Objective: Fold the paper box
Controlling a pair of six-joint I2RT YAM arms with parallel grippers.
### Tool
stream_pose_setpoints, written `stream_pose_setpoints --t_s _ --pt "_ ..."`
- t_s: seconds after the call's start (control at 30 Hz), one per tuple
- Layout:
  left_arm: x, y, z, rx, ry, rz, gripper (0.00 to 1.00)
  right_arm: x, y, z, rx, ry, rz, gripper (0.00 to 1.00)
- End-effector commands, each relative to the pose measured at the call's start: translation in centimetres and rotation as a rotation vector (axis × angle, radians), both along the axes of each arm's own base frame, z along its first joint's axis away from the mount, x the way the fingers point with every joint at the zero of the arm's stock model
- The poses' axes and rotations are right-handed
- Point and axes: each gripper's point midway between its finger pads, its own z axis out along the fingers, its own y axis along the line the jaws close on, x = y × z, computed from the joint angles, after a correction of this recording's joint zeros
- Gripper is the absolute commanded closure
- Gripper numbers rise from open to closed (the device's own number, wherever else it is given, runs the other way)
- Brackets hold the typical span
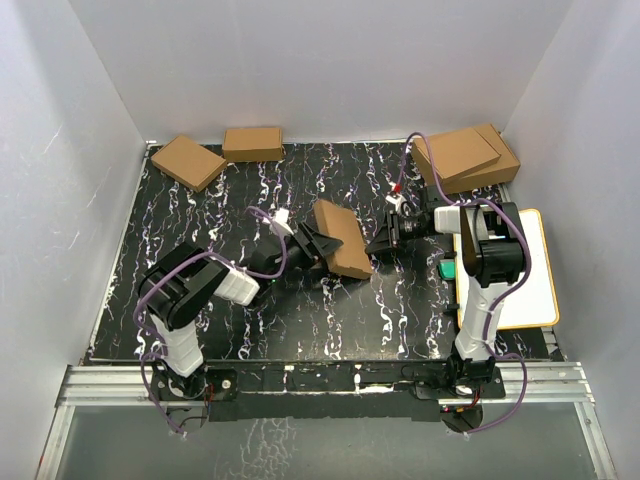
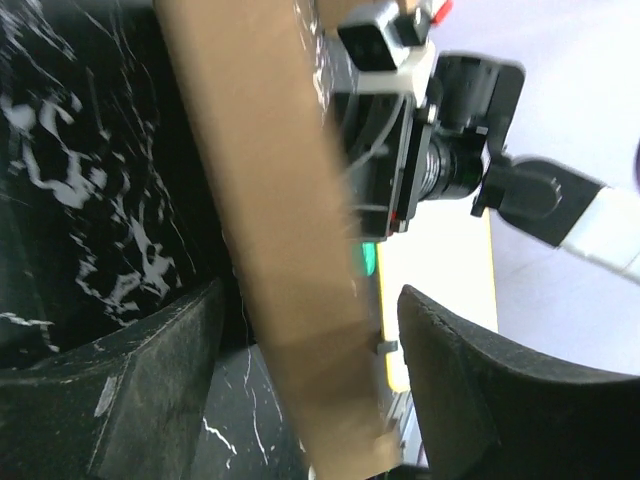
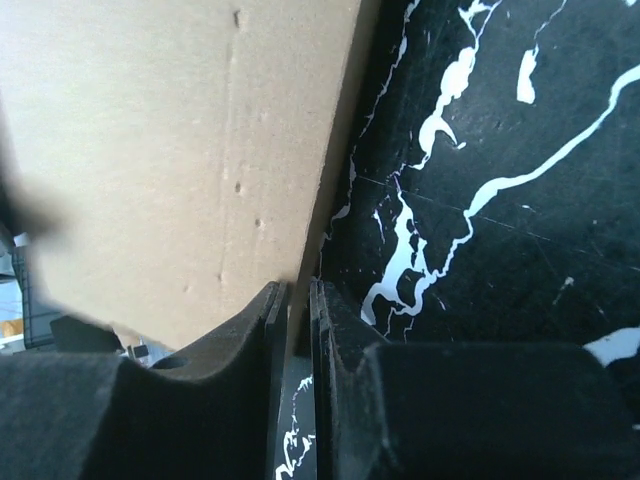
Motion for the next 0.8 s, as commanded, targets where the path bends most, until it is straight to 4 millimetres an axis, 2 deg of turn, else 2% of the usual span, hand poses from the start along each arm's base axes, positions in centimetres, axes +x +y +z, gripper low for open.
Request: stream_pose_setpoints --t_s 0.0,0.1,0.17,0.23,0.3,0.33,0.43,0.53,0.63,0.77 --pt "-0.9 -1.9 -0.6 0.097 0.052 -0.055 0.36 -0.3 0.1 -2.8 -0.083 0.001 0.018 0.81" --pt "-0.8 -2.2 -0.5 0.116 0.044 -0.051 0.40 -0.4 0.1 -2.8 -0.079 0.002 0.020 0.81" --pt "-0.7 -2.3 -0.3 0.124 0.046 -0.047 0.51 -0.4 0.1 -2.8 -0.079 0.001 0.020 0.81" --pt "-0.6 -2.1 -0.4 0.158 0.054 -0.037 0.56 -0.4 0.2 -2.5 -0.070 -0.002 0.027 0.81" --pt "-0.4 -1.4 -0.4 0.215 0.054 -0.016 0.57 -0.4 0.5 -1.6 -0.036 -0.020 0.047 0.77" --pt "-0.4 -1.0 -0.3 0.246 0.056 -0.004 0.61 -0.4 0.7 -1.0 -0.018 -0.036 0.060 0.73" --pt "-0.2 0.9 0.7 0.342 0.034 0.049 0.76 0.2 0.7 1.2 -0.003 -0.122 0.094 0.52" --pt "0.1 3.4 1.9 0.443 0.005 0.090 0.88 0.8 0.4 4.3 -0.003 -0.248 0.109 0.39" --pt "0.8 6.9 2.8 0.509 0.011 0.126 0.96 1.0 0.1 7.2 -0.015 -0.376 0.120 0.35" --pt "2.1 11.8 4.5 0.586 0.013 0.142 0.99 0.8 -0.5 10.2 -0.021 -0.499 0.113 0.35"
